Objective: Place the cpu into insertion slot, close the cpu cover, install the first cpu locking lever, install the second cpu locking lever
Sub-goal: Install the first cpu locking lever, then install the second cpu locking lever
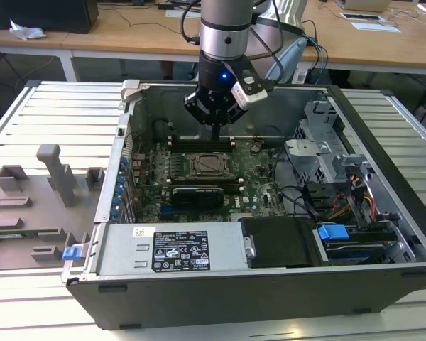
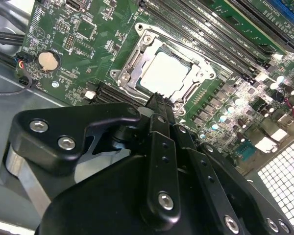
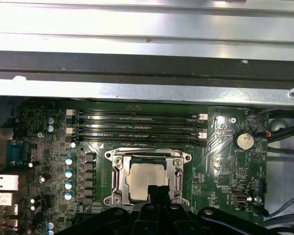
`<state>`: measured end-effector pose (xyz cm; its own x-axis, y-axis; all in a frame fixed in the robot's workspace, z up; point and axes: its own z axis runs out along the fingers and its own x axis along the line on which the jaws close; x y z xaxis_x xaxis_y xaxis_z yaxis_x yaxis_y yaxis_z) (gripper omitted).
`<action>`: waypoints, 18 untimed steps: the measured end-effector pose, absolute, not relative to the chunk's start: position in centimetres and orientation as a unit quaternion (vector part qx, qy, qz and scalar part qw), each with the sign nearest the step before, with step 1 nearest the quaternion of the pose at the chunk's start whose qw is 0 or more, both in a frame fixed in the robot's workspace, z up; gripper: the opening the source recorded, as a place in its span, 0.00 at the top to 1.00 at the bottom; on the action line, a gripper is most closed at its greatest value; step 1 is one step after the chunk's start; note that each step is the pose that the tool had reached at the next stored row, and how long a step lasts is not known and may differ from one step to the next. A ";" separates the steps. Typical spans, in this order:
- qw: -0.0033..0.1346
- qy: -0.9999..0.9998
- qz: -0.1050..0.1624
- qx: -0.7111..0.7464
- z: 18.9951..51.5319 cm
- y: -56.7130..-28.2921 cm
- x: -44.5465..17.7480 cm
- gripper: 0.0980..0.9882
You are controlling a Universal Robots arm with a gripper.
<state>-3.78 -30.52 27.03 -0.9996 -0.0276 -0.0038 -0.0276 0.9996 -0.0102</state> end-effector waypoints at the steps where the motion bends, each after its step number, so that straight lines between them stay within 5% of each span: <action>1: 0.002 1.000 -0.005 -0.014 27.0 -30.5 -3.8 0.99; 18: 0.002 1.000 -0.005 -0.014 27.0 -31.6 -3.8 0.99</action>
